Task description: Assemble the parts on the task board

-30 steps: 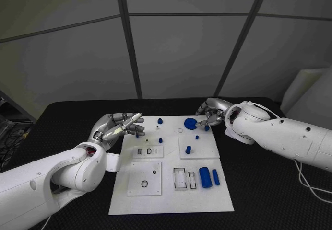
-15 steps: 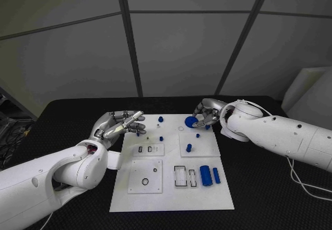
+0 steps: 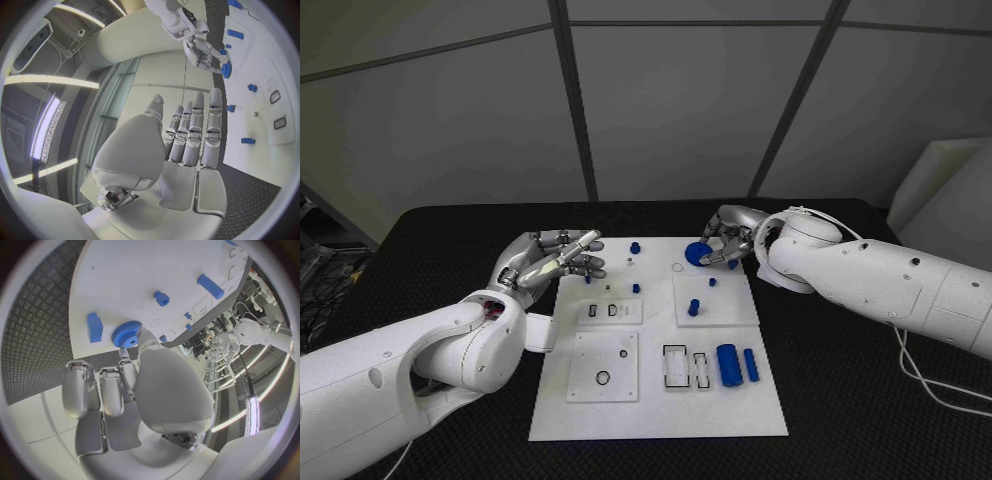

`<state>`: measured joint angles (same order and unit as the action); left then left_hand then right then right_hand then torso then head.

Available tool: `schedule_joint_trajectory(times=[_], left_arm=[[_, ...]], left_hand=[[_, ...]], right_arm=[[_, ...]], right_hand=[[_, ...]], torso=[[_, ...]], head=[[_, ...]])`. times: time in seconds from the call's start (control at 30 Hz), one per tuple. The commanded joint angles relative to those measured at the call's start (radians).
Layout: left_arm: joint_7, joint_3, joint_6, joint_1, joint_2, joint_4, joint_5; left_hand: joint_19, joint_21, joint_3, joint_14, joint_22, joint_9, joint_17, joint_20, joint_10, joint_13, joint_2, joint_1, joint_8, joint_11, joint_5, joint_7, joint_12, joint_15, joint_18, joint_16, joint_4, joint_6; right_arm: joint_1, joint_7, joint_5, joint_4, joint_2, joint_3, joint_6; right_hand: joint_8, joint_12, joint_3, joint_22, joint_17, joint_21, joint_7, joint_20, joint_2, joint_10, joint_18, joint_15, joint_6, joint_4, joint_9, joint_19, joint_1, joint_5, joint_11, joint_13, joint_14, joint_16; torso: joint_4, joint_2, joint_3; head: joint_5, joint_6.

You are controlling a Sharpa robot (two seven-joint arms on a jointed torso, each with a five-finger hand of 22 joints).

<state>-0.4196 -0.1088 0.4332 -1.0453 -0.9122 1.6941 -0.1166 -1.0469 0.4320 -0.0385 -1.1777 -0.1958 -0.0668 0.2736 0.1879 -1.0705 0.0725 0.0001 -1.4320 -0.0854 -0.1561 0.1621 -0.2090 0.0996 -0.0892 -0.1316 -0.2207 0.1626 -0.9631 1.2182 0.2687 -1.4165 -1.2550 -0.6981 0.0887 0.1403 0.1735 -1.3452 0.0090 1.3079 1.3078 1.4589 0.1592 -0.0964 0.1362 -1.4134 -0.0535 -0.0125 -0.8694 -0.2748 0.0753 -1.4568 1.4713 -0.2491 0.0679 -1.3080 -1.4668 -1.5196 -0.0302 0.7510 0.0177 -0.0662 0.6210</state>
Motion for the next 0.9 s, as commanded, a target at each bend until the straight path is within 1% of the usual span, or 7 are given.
schedule_joint_trajectory(times=[0.03, 0.23, 0.57, 0.67, 0.73, 0.8, 0.9], left_arm=[[0.003, -0.001, -0.014, -0.001, 0.002, 0.000, -0.002], [0.004, -0.001, -0.015, -0.001, 0.003, -0.001, -0.002], [0.006, -0.001, -0.019, -0.001, 0.003, -0.002, -0.002], [0.007, -0.001, -0.019, -0.001, 0.003, -0.002, -0.002], [0.007, -0.001, -0.020, -0.001, 0.003, -0.002, -0.002], [0.008, -0.001, -0.020, -0.001, 0.003, -0.002, -0.002], [0.008, -0.001, -0.020, -0.001, 0.002, -0.002, -0.002]], left_hand=[[0.005, 0.003, -0.001, 0.005, -0.001, 0.000, 0.001, 0.001, 0.004, -0.001, 0.009, 0.003, 0.003, 0.002, -0.004, -0.003, -0.004, -0.002, -0.048, 0.005, -0.007, 0.001], [0.005, 0.003, -0.001, 0.005, -0.001, 0.000, 0.001, 0.001, 0.004, -0.001, 0.009, 0.003, 0.003, 0.002, -0.004, -0.003, -0.004, -0.002, -0.048, 0.005, -0.007, 0.001], [0.005, 0.004, -0.001, 0.004, -0.002, 0.000, 0.003, 0.001, 0.004, 0.000, 0.010, 0.003, 0.004, 0.003, -0.004, -0.002, -0.004, -0.002, -0.049, 0.005, -0.008, 0.000], [0.005, 0.004, -0.001, 0.004, -0.002, 0.000, 0.003, 0.001, 0.004, 0.000, 0.010, 0.003, 0.004, 0.003, -0.004, -0.002, -0.004, -0.002, -0.049, 0.005, -0.008, 0.000], [0.005, 0.004, -0.001, 0.004, -0.002, 0.000, 0.003, 0.001, 0.004, 0.000, 0.010, 0.003, 0.004, 0.003, -0.004, -0.002, -0.004, -0.002, -0.049, 0.005, -0.008, 0.000], [0.005, 0.004, -0.001, 0.004, -0.002, 0.000, 0.003, 0.001, 0.004, 0.000, 0.010, 0.003, 0.004, 0.003, -0.004, -0.002, -0.004, -0.002, -0.049, 0.005, -0.008, 0.000], [0.005, 0.004, -0.001, 0.004, -0.002, 0.000, 0.003, 0.001, 0.004, 0.000, 0.010, 0.003, 0.004, 0.003, -0.004, -0.002, -0.004, -0.002, -0.049, 0.005, -0.008, 0.000]], right_arm=[[0.002, 0.011, -0.027, 0.006, 0.006, 0.000, -0.006], [0.002, 0.020, -0.038, 0.015, 0.016, 0.000, 0.003], [0.001, 0.032, -0.060, 0.022, 0.029, 0.000, -0.003], [0.001, 0.035, -0.084, 0.021, 0.030, 0.000, -0.001], [0.001, 0.035, -0.103, 0.018, 0.030, 0.000, 0.006], [0.001, 0.033, -0.121, 0.015, 0.029, 0.000, 0.011], [0.001, 0.029, -0.139, 0.008, 0.028, 0.000, 0.020]], right_hand=[[0.007, -0.006, 0.002, 0.028, 0.135, 0.005, -0.002, -0.001, -0.015, -0.008, 0.006, 0.005, 0.003, 0.006, 0.001, -0.006, -0.001, 0.004, 0.001, -0.030, -0.079, -0.004], [0.011, -0.013, 0.004, 0.029, 0.137, 0.005, -0.002, -0.001, -0.024, -0.011, 0.006, 0.005, -0.001, 0.006, 0.001, -0.006, -0.003, 0.005, 0.001, -0.037, -0.079, -0.005], [0.023, -0.029, 0.004, 0.034, 0.140, 0.008, -0.004, -0.001, -0.035, -0.020, 0.006, 0.004, -0.021, 0.012, 0.004, -0.007, -0.007, 0.007, 0.000, -0.055, -0.079, -0.006], [0.038, -0.041, 0.014, 0.037, 0.142, 0.010, -0.008, 0.001, -0.051, -0.027, 0.007, 0.001, -0.049, 0.028, 0.008, -0.008, 0.007, 0.010, -0.004, -0.068, -0.080, -0.007], [0.049, -0.053, 0.027, 0.040, 0.143, 0.011, -0.013, 0.003, -0.063, -0.035, 0.007, -0.002, -0.073, 0.041, 0.011, -0.009, 0.022, 0.027, -0.008, -0.080, -0.080, -0.007], [0.059, -0.064, 0.043, 0.045, 0.144, 0.014, -0.020, 0.006, -0.075, -0.043, 0.008, -0.006, -0.100, 0.054, 0.015, -0.011, 0.037, 0.033, -0.014, -0.092, -0.080, -0.007], [0.067, -0.072, 0.060, 0.051, 0.145, 0.017, -0.031, 0.012, -0.087, -0.049, 0.009, -0.014, -0.131, 0.066, 0.019, -0.013, 0.048, 0.033, -0.023, -0.102, -0.080, -0.008]], torso=[[0.0001, 0.000, 0.0000], [-0.0014, 0.000, 0.0000], [-0.0002, 0.000, 0.0002], [0.0001, 0.000, 0.0001], [0.0002, 0.000, -0.0004], [0.0003, 0.000, -0.0006], [0.0001, 0.000, -0.0008]], head=[[0.000, 0.002], [0.001, 0.003], [0.002, 0.007], [0.003, 0.008], [0.003, 0.008], [0.004, 0.008], [0.004, 0.009]])
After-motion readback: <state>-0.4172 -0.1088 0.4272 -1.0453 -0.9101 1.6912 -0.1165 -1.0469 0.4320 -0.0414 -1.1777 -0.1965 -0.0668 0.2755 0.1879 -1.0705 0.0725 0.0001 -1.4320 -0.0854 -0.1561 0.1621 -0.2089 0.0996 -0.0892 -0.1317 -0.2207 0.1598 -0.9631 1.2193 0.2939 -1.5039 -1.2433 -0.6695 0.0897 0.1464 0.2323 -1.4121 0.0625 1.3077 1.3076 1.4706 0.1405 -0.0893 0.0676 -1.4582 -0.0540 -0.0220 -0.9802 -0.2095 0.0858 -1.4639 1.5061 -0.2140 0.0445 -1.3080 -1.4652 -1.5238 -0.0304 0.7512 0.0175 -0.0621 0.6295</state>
